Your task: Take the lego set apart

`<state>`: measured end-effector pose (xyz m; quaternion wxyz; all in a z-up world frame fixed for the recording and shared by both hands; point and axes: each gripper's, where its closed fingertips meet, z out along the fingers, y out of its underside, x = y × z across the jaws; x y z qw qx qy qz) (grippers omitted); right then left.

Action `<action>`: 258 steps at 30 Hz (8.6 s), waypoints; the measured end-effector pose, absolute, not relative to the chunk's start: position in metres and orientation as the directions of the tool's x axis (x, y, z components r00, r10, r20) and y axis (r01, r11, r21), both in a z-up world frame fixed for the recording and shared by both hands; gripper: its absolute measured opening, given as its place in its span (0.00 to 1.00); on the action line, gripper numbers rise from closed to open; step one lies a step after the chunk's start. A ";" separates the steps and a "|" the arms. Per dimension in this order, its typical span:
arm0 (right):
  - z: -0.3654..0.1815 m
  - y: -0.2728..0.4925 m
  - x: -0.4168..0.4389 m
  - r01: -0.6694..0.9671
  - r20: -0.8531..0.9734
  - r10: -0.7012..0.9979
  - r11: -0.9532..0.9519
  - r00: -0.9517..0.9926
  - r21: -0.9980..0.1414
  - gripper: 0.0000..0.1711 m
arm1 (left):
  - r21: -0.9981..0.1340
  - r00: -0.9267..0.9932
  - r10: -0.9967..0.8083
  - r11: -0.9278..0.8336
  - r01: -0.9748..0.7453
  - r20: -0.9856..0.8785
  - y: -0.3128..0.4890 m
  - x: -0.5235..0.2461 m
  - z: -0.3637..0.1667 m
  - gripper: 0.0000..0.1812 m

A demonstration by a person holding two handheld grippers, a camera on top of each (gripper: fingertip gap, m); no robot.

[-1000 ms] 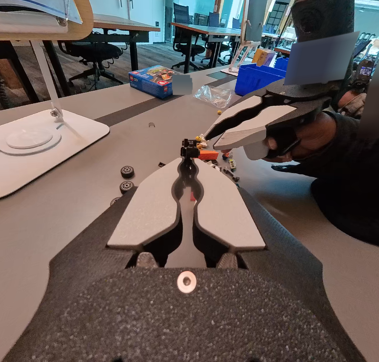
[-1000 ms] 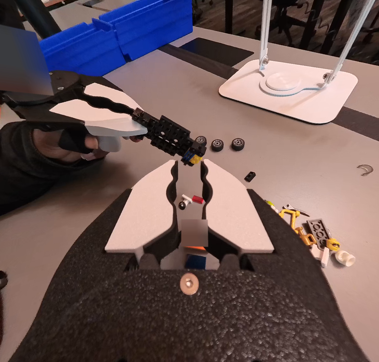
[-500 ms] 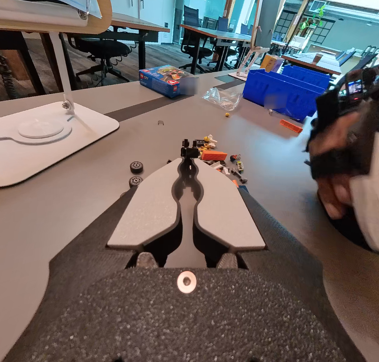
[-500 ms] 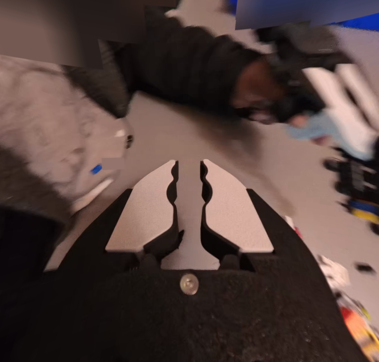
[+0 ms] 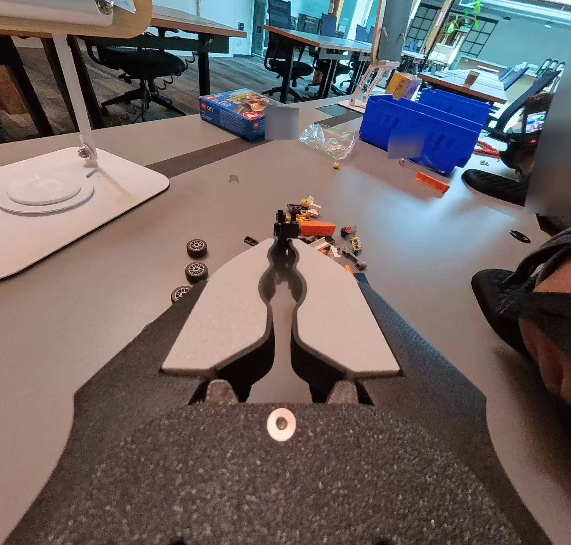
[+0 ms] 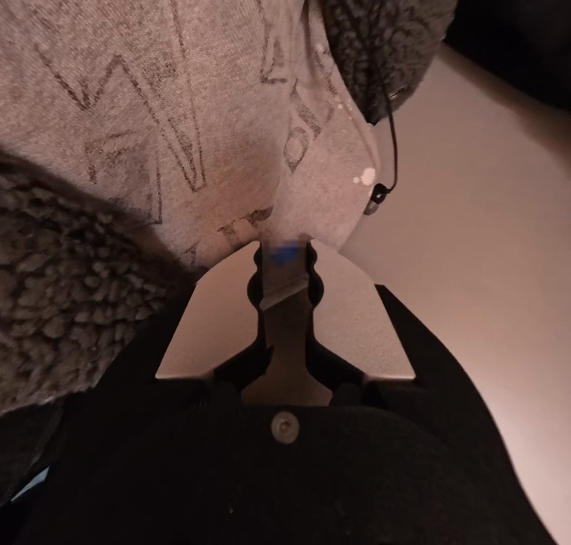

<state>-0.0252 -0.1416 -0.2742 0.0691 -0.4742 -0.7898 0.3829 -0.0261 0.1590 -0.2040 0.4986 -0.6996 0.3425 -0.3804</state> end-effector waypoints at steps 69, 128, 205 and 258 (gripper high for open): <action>-0.194 0.168 0.012 0.005 -0.276 0.622 -0.411 0.733 -0.911 0.15 | -0.997 0.487 -0.870 -0.070 0.020 0.071 0.141 -0.021 -0.161 0.02; -0.212 0.111 0.009 0.360 0.039 0.927 -0.106 0.374 -0.927 0.10 | -0.622 0.578 -0.642 -0.734 -0.272 0.504 0.181 -0.118 -0.268 0.27; -0.232 0.045 0.050 0.706 0.138 0.984 0.017 0.115 -0.708 0.11 | -0.573 -0.091 -0.566 -0.803 -0.162 0.819 0.094 0.003 -0.211 0.01; -0.150 0.034 -0.004 0.395 0.555 0.798 0.443 0.234 -0.804 0.14 | -0.660 -0.441 -0.530 -0.718 -0.221 0.724 0.035 0.002 -0.157 0.10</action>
